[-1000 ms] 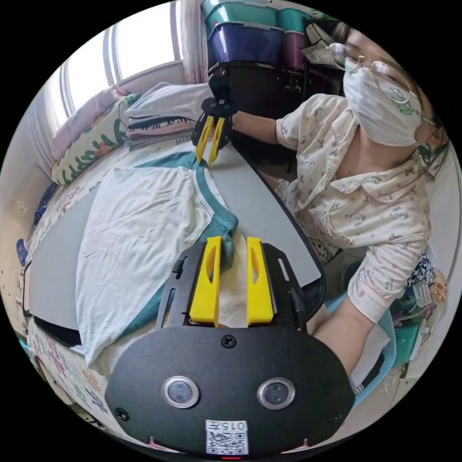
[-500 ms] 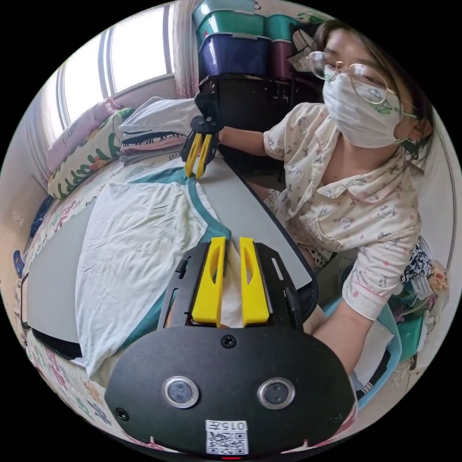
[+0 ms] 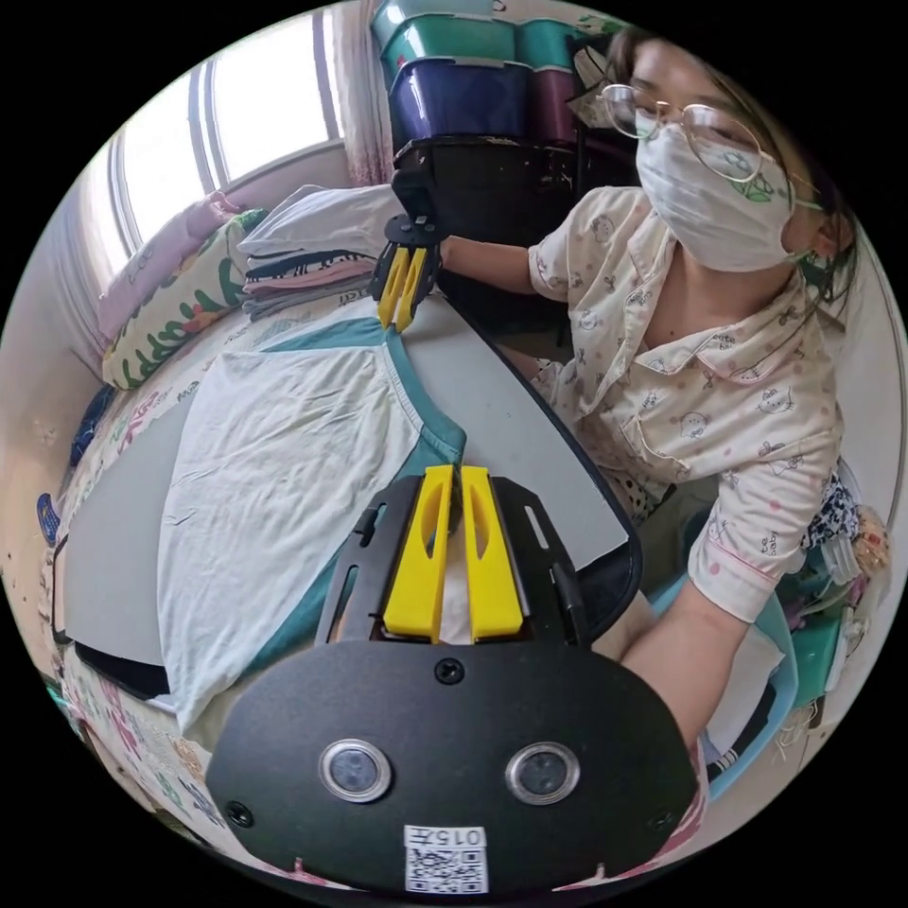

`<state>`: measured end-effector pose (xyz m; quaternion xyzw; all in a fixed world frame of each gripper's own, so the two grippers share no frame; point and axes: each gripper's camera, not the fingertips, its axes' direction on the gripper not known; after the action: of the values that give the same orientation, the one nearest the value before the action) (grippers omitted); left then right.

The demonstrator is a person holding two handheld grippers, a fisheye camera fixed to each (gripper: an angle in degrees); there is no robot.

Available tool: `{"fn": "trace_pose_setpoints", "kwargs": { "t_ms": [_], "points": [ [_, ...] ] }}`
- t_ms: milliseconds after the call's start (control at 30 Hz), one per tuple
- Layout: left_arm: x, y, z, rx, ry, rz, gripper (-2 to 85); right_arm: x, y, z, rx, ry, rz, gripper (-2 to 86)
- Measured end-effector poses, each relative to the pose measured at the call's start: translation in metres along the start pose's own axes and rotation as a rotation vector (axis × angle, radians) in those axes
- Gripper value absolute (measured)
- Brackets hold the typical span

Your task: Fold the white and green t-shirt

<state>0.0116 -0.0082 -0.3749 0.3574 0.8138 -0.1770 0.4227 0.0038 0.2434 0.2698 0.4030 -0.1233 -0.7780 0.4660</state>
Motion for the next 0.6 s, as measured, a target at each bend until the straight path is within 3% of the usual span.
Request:
{"fn": "trace_pose_setpoints", "kwargs": {
  "t_ms": [133, 300, 467, 600],
  "points": [
    [-0.014, 0.014, 0.029, -0.006, 0.015, -0.013, 1.6, 0.020, 0.001, -0.027, 0.056, -0.037, 0.062, 4.9],
    [-0.023, 0.013, 0.050, 0.063, 0.004, 0.022, 2.8, 0.051, 0.041, -0.102, 0.298, -0.066, 0.271, 5.5],
    [-0.064, -0.013, 0.067, 0.259, -0.127, -0.112, 4.3, 0.075, 0.097, -0.138, 0.284, 0.257, 0.598, 6.1],
    [-0.114, -0.047, 0.088, 0.334, -0.283, -0.293, 2.8, 0.093, 0.118, -0.137, 0.298, 0.266, 0.660, 7.7]
  ]
}}
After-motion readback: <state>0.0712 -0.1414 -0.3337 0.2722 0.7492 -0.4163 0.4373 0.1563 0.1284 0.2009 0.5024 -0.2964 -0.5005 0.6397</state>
